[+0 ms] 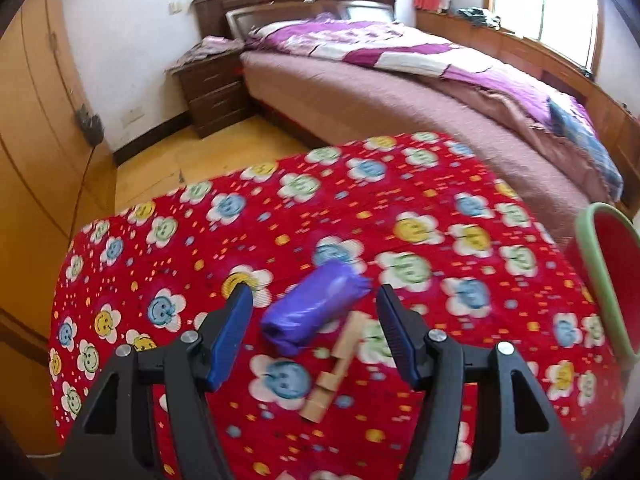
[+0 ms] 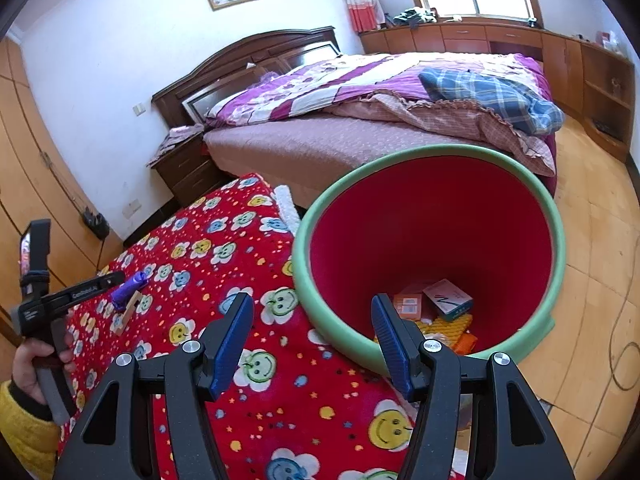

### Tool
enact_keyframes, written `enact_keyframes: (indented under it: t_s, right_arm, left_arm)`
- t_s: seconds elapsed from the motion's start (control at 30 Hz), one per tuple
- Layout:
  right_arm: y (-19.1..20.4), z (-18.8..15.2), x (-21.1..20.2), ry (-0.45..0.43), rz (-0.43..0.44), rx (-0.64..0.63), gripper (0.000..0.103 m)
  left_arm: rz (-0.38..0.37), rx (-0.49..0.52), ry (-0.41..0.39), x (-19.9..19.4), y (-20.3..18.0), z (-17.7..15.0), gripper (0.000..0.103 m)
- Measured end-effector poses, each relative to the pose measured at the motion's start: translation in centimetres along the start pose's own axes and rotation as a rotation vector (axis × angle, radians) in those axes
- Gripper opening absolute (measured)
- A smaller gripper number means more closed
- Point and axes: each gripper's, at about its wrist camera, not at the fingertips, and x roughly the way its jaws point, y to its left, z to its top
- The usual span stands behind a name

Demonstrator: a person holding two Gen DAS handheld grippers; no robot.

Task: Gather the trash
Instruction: 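Grasp the purple packet with the left tool while the right tool moves toward the wooden stick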

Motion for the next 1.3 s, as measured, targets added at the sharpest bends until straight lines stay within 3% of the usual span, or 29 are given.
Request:
enact_keyframes:
  t_s: [0.17,0.4,0.57,0.63,0.93,1.3]
  right_arm:
    - [1.0,-0.2,1.0,0.025,0.002,-0.022,0.063]
    - [2.1,-0.3,1.9,0.048,0.002,-0.049,0.063]
    - [2.7,-0.4,2.2,0.056,0.002,-0.060,0.063]
    - [2.9,-0.4,2.3,0.060,0.004,-0.064,0.063]
    - [5.3,-0.5,3.0,0.091,0.056,-0.087,0.063]
    - [11.2,-0.6,5.2,0.159,0.142,-0.158,0.063]
  left_arm:
    - [-0.022,-0.039,0.065,2.4,1.5,-0.7,0.064]
    - [-0.061,-0.130,0.083,3.9,2.7,-0.8,0.062]
    - [-0.035,-0.115,0.051,3.8,2.4,-0.8,0.046]
    - [-0.038,-0.112,0.047,3.7,2.4,-0.8,0.032]
    - [-0.070,-0.207,0.024,0.7,5.9,-2.6,0.030]
    - [0.058,-0.281,0.009,-3.0,12.4,-6.1,0.030]
